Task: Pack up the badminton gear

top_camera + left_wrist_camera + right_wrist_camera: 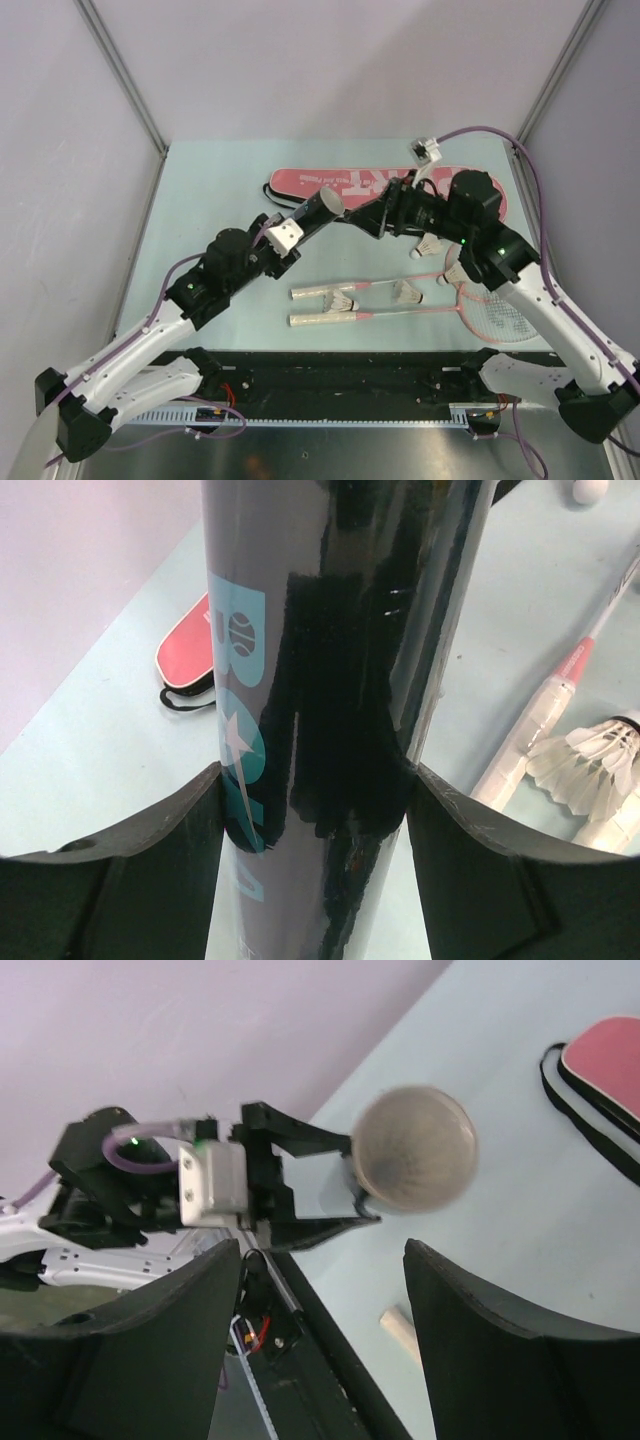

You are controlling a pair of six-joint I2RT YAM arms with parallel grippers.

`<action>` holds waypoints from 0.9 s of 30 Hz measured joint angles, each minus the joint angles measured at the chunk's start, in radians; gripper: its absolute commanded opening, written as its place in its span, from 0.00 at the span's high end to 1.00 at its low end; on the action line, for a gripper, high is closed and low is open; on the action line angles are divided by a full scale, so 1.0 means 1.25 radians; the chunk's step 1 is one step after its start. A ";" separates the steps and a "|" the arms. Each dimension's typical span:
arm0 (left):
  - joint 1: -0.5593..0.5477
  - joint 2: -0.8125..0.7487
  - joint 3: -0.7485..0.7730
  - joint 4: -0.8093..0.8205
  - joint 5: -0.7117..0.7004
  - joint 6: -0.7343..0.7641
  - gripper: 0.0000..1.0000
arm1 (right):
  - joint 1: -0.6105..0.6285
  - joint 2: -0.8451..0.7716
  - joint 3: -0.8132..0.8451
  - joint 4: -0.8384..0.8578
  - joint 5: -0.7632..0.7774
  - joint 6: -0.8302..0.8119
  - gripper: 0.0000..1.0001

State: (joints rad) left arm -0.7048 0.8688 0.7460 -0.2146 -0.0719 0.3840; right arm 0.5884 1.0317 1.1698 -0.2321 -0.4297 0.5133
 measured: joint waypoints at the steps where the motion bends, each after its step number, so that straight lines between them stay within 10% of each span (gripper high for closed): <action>1: 0.000 -0.001 -0.004 0.009 0.002 -0.002 0.51 | 0.020 0.020 0.031 -0.008 0.009 -0.006 0.30; 27: -0.040 0.007 -0.027 0.058 -0.003 -0.014 0.53 | 0.110 0.186 0.153 -0.098 0.140 -0.121 0.58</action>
State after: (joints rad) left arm -0.7551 0.8772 0.7120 -0.1421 -0.0757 0.3668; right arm 0.7254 1.2648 1.3609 -0.3542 -0.2546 0.3614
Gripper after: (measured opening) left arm 0.688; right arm 0.481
